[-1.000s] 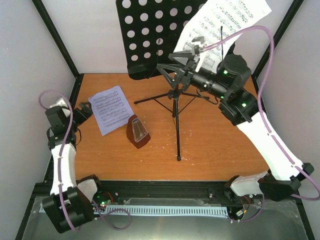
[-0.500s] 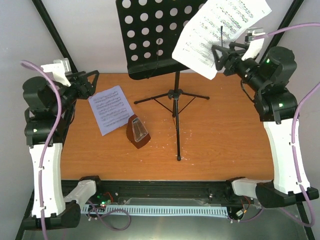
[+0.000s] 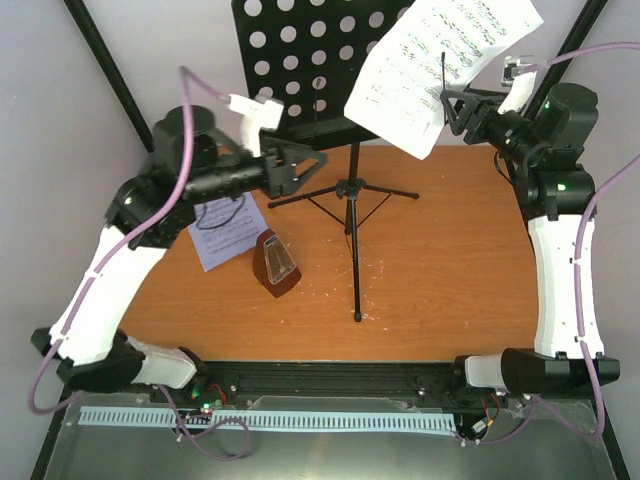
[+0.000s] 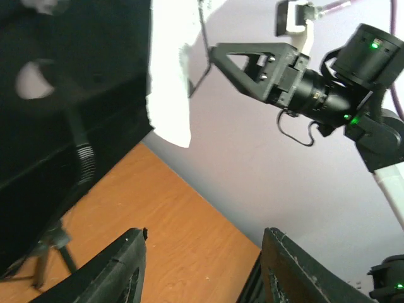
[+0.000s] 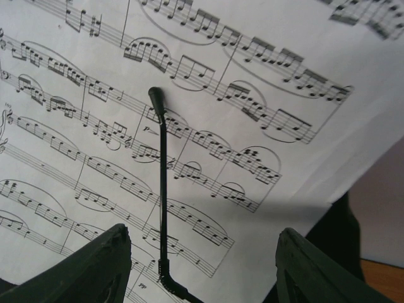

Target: Pack up the instrument practice props

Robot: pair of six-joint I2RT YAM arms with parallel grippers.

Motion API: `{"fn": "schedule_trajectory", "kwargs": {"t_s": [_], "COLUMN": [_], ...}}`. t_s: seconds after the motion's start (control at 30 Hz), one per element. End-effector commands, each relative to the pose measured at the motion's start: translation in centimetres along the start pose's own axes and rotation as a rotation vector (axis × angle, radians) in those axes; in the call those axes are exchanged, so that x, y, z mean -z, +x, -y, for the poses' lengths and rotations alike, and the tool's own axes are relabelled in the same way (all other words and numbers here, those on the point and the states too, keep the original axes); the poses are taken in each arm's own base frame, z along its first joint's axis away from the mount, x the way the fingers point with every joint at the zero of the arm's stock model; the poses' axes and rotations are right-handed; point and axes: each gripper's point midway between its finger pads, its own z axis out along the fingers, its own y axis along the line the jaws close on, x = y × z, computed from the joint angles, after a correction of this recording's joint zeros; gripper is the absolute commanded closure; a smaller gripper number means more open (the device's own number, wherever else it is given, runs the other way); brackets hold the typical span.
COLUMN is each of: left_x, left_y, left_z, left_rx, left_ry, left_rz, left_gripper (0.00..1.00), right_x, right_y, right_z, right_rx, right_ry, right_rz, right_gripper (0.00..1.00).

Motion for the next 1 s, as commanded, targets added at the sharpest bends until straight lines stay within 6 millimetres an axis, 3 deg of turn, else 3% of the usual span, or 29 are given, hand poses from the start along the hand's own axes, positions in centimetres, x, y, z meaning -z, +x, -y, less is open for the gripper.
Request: {"fn": "schedule_trajectory", "kwargs": {"t_s": [0.0, 0.17, 0.33, 0.5, 0.7, 0.8, 0.97], "left_x": [-1.8, -4.3, -4.8, -6.2, -7.8, -8.4, -9.1], "left_y": [-1.5, -3.1, -5.4, -5.7, -5.9, -6.1, -6.5], "left_z": [2.4, 2.4, 1.4, 0.8, 0.9, 0.8, 0.6], "left_rx": [0.019, 0.042, 0.053, 0.060, 0.052, 0.044, 0.024], "left_ry": [0.024, 0.029, -0.028, -0.047, -0.021, -0.018, -0.022], "left_rz": [0.028, 0.052, 0.147, 0.151, 0.142, 0.145, 0.163], "left_gripper": [0.49, 0.44, 0.35, 0.33, 0.34, 0.44, 0.47], "right_x": [-0.1, -0.4, -0.5, -0.9, -1.3, -1.6, -1.9], "right_y": [-1.1, -1.3, -1.6, -1.6, -1.5, -1.4, -1.3], "right_z": [-1.9, -2.5, -2.8, -2.6, -2.8, -2.7, -2.7], "right_rx": [0.008, 0.007, 0.006, 0.000, -0.004, -0.006, -0.014], "right_ry": [-0.120, -0.166, -0.189, -0.194, -0.219, -0.227, -0.242], "right_rz": [0.014, 0.008, 0.011, 0.007, 0.002, -0.002, -0.006], "right_gripper": [0.40, 0.42, 0.42, 0.43, 0.46, 0.50, 0.54]}}
